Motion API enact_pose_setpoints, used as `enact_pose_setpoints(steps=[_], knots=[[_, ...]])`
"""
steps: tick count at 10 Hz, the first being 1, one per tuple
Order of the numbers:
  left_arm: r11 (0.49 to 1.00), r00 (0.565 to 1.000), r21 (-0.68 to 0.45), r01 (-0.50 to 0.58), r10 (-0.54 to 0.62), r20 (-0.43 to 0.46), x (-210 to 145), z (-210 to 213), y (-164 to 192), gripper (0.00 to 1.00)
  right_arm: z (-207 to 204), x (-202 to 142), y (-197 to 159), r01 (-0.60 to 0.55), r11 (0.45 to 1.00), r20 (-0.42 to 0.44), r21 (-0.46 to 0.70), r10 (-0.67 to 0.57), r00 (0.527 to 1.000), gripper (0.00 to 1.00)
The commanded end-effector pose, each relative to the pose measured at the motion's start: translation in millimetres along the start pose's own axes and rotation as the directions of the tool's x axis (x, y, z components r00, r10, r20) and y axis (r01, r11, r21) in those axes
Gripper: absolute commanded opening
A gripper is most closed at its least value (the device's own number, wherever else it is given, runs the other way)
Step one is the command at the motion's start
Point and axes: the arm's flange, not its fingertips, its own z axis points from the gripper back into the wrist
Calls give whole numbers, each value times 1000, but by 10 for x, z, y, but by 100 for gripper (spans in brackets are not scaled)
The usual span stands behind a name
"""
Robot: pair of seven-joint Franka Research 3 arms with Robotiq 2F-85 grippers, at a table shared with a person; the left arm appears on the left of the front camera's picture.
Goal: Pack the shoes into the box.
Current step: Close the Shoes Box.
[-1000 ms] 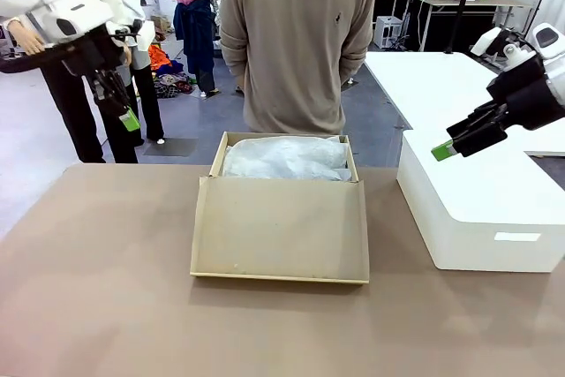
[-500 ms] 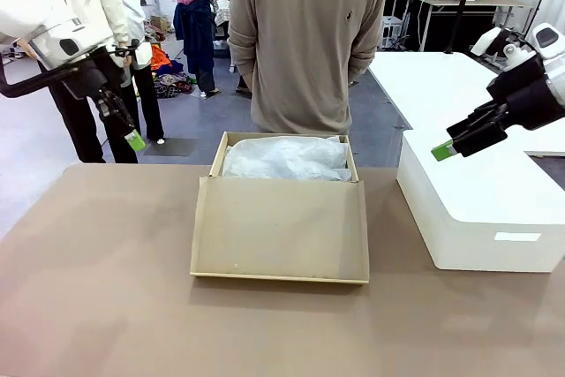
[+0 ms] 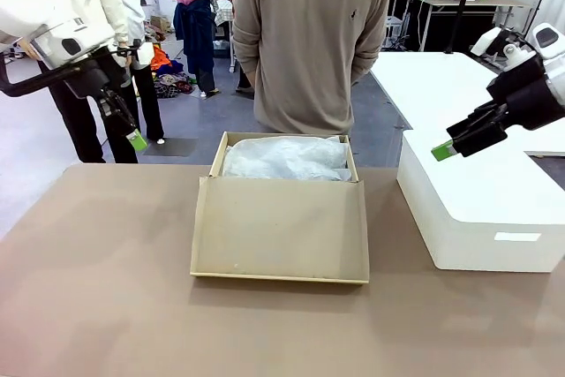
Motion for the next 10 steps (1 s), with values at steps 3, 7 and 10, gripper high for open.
enact_pose_setpoints(steps=[3,7,10], knots=[[991,990,-41,-128,130,58,-73,-73,276,0,-6,-4,-38,-20,1000,25,16,20,999,100],[951,958,-123,-283,287,14,-161,-433,621,0,-6,-4,-38,-20,1000,25,16,20,999,100],[928,947,-198,-316,321,-10,-292,-803,765,0,-6,-4,-38,-20,1000,25,16,20,999,100]])
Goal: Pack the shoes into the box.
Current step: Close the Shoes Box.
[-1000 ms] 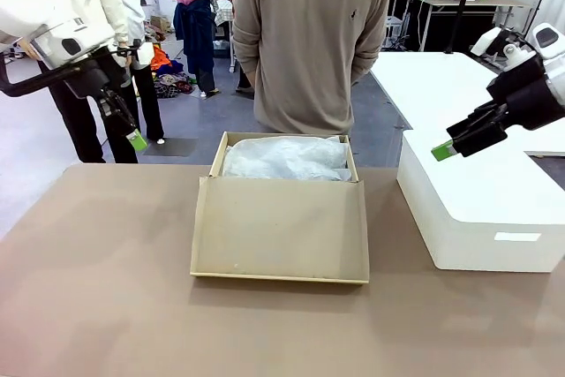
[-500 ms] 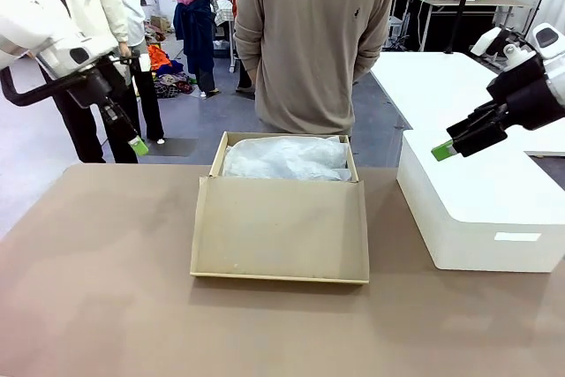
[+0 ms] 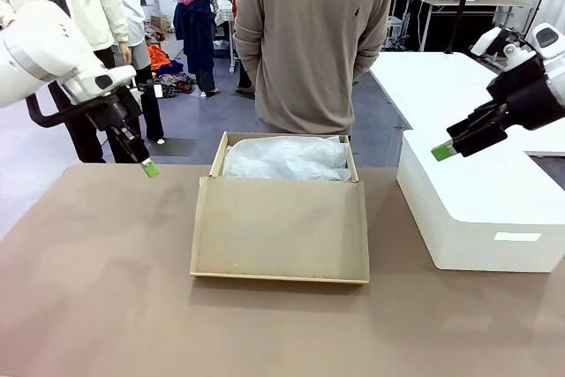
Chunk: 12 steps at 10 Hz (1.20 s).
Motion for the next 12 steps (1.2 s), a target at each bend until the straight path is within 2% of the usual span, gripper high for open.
enact_pose_setpoints(steps=[1,2,3,10,12], knots=[[998,999,-59,-35,36,21,-8,-72,71,0,-6,-4,-37,-20,1000,25,16,20,999,100],[998,999,-51,-48,49,13,-33,-75,79,0,-6,-4,-37,-20,1000,25,16,20,999,100],[1000,1000,-23,-13,13,-3,-20,-103,56,0,-6,-4,-37,-20,1000,25,16,20,999,100],[999,1000,-29,-12,12,-4,-12,-122,64,0,-6,-4,-37,-20,1000,25,16,20,999,100],[999,1000,-48,-11,11,2,33,-275,235,0,-6,-4,-37,-20,1000,25,16,20,999,100]])
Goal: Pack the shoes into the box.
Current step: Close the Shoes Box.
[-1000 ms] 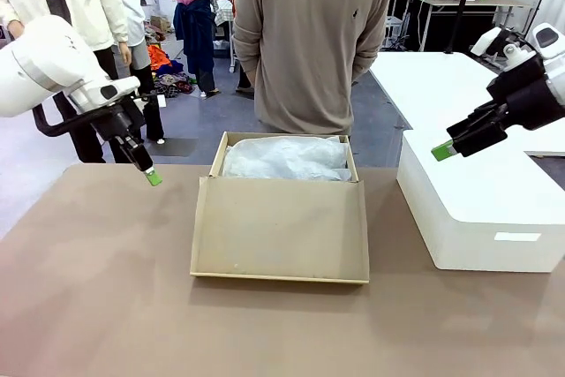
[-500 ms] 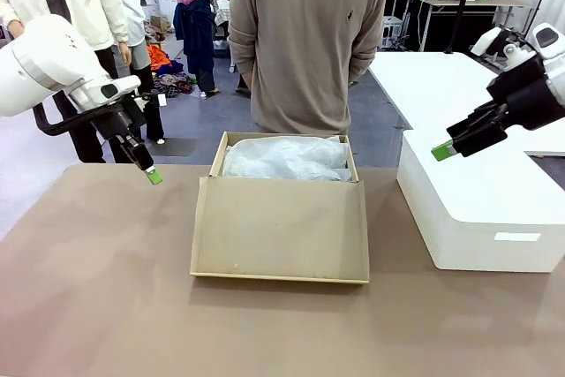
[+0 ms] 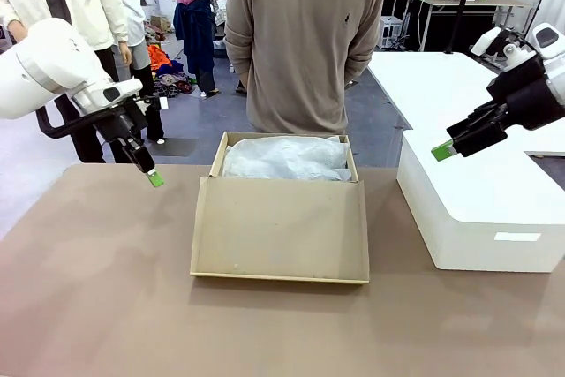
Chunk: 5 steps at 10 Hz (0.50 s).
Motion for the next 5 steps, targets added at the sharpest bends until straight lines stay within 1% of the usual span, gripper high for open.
enact_pose_setpoints(steps=[1,2,5], knots=[[1000,1000,-14,14,-13,18,41,-127,177,0,-6,-4,-37,-20,1000,25,16,20,999,100],[999,999,-33,11,-10,32,31,-229,256,0,-6,-4,-37,-20,1000,25,16,20,999,100],[998,998,-60,1,3,65,46,-499,343,0,-6,-4,-37,-20,1000,25,16,20,999,100]])
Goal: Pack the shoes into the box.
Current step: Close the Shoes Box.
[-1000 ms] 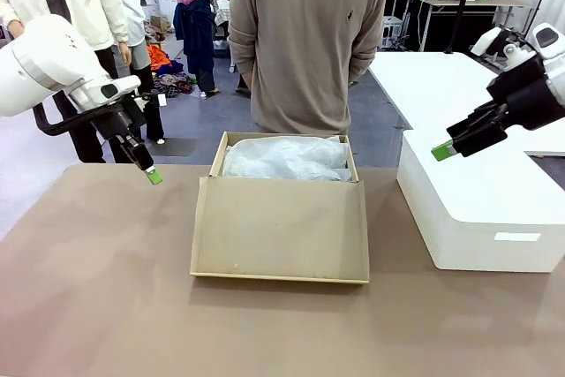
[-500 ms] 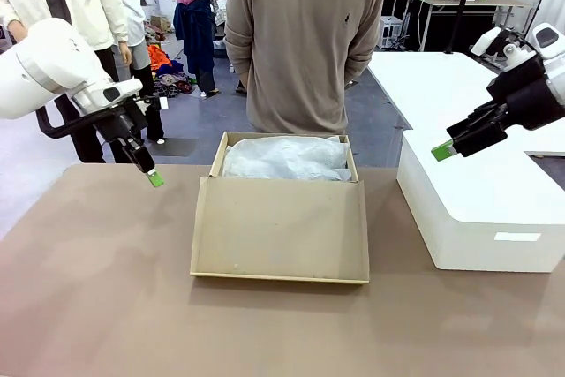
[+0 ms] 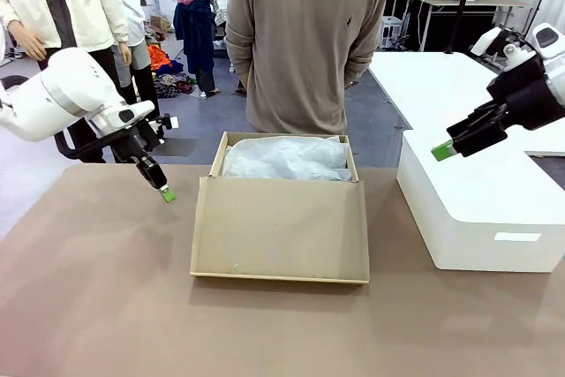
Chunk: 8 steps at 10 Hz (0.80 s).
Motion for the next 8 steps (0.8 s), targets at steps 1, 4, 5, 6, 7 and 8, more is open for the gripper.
enact_pose_setpoints(steps=[1,4,5,6,7,8], knots=[[1000,997,-14,15,-14,70,39,-28,15,0,-6,-4,-37,-20,1000,25,16,20,999,100],[998,997,-62,17,-13,74,100,-186,-7,0,-6,-4,-37,-20,1000,25,16,20,999,100],[997,997,-77,24,-18,79,112,-243,-28,0,-6,-4,-37,-20,1000,25,16,20,999,100],[996,996,-86,25,-17,88,127,-297,-42,0,-6,-4,-37,-20,1000,25,16,20,999,100],[995,995,-93,31,-22,93,151,-339,-51,0,-6,-4,-37,-20,1000,25,16,20,999,100],[995,995,-96,35,-25,94,170,-363,-57,0,-6,-4,-37,-20,1000,25,16,20,999,100]])
